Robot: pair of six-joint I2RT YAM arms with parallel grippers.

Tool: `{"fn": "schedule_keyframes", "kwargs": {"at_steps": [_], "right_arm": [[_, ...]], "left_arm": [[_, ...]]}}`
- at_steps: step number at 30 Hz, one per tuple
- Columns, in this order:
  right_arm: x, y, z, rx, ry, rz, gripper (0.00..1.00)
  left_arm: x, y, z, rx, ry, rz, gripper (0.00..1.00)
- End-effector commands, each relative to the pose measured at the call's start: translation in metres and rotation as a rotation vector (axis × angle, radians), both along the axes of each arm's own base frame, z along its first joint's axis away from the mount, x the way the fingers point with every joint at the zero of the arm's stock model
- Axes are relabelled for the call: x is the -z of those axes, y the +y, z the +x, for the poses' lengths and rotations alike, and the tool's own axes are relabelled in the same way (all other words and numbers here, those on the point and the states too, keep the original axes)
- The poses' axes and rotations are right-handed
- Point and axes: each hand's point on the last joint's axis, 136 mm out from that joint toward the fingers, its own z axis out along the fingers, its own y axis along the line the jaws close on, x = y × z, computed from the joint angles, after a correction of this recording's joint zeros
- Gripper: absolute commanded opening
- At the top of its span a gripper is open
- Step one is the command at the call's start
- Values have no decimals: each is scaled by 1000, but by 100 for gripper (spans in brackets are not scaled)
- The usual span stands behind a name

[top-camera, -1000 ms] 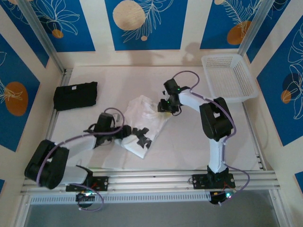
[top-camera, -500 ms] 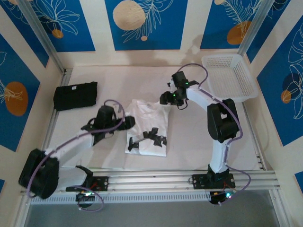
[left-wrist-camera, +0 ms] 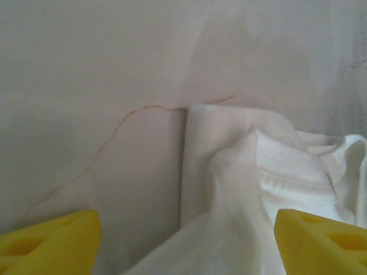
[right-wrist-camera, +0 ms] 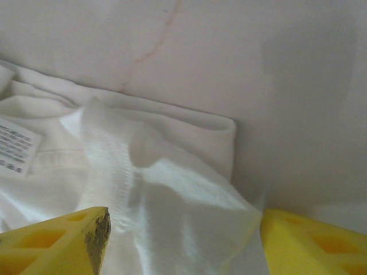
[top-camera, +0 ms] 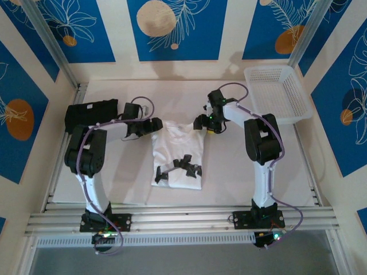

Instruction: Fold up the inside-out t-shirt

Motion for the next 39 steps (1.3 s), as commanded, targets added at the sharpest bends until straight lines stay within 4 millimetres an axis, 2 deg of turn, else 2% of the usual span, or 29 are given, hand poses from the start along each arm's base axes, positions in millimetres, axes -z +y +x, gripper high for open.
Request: {"fn": "schedule_keyframes", "kwargs": {"at_steps": [1, 7, 11, 17, 23, 28, 34, 39], "right_arm": [[8, 15, -9, -15, 69, 30, 70], [11, 22, -10, -28, 88, 45, 64], [13, 27, -10, -36, 102, 60, 58], [13, 30, -4, -23, 93, 95, 41], [-4, 32, 9, -10, 5, 207, 13], [-39, 26, 23, 1, -127, 309, 0], [-83, 21, 43, 13, -275, 429, 0], [-121, 17, 72, 3, -395, 467, 0]], "left_arm": [[1, -18, -5, 88, 32, -59, 76], [9, -33, -14, 141, 60, -85, 66], [14, -35, -17, 149, 72, -97, 53], [18, -36, -12, 143, 73, -107, 32], [12, -32, -1, 127, 45, -129, 12], [-14, -24, 14, 98, -24, -203, 0], [-55, -16, 32, 76, -142, -274, 0], [-98, -8, 63, 47, -264, -301, 0]]}}
